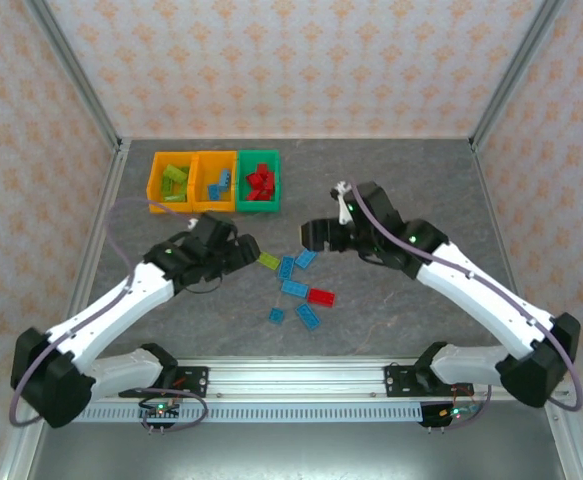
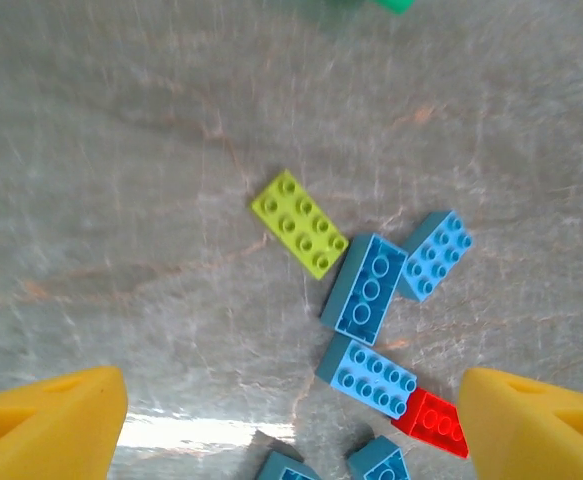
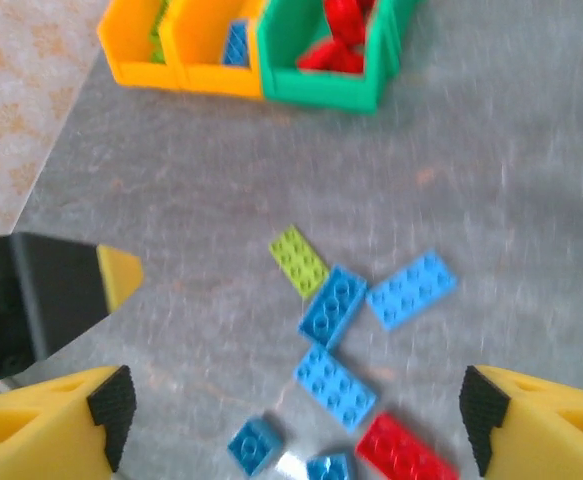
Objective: Sort the legos into containers by color
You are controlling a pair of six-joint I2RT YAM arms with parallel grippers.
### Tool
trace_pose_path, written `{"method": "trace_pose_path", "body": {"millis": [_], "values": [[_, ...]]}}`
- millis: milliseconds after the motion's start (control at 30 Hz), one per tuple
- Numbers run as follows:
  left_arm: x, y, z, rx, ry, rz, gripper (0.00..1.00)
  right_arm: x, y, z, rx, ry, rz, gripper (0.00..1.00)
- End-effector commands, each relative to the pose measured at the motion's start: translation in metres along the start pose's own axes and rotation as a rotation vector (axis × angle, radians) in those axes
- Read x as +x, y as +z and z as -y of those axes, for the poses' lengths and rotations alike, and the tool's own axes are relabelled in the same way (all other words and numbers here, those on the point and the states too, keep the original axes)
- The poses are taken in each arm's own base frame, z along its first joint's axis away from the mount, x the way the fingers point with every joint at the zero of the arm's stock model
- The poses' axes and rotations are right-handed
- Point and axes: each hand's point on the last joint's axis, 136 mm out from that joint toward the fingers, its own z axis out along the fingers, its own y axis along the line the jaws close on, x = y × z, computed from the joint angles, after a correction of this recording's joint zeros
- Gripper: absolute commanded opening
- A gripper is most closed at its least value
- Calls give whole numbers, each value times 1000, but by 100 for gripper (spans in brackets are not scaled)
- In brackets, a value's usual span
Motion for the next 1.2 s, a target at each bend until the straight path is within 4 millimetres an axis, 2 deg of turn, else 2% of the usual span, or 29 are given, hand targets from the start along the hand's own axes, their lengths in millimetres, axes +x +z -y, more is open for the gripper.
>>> {"method": "trace_pose_path", "body": {"millis": [0, 167, 300, 467, 600, 800, 867, 967, 1067, 1167], "values": [[5, 23, 15, -32, -121, 17, 87, 21, -10, 6, -24, 111, -4, 91], [21, 65, 35, -106, -91, -25, 86, 35, -18, 29, 50, 135, 26, 95], [20, 93, 30, -190, -115, -18, 85, 35, -18, 38, 108, 125, 25, 96], [16, 107, 15, -308, -125, -3, 81, 39, -17, 49, 176, 116, -3, 95], [13, 121, 2, -334, -150, 8, 80, 41, -16, 49, 175, 122, -9, 96], [11, 137, -1, -332, -137, -11, 79, 43, -13, 50, 172, 132, -15, 95], [15, 144, -7, -345, -149, -45, 72, 43, -13, 48, 166, 136, -16, 96], [23, 151, -12, -351, -132, -96, 56, 43, -14, 46, 159, 146, -19, 96], [27, 150, -17, -375, -103, -122, 43, 44, -13, 41, 130, 159, -31, 96], [29, 144, -23, -370, -100, -120, 34, 55, -4, 25, 44, 151, -105, 96]]}}
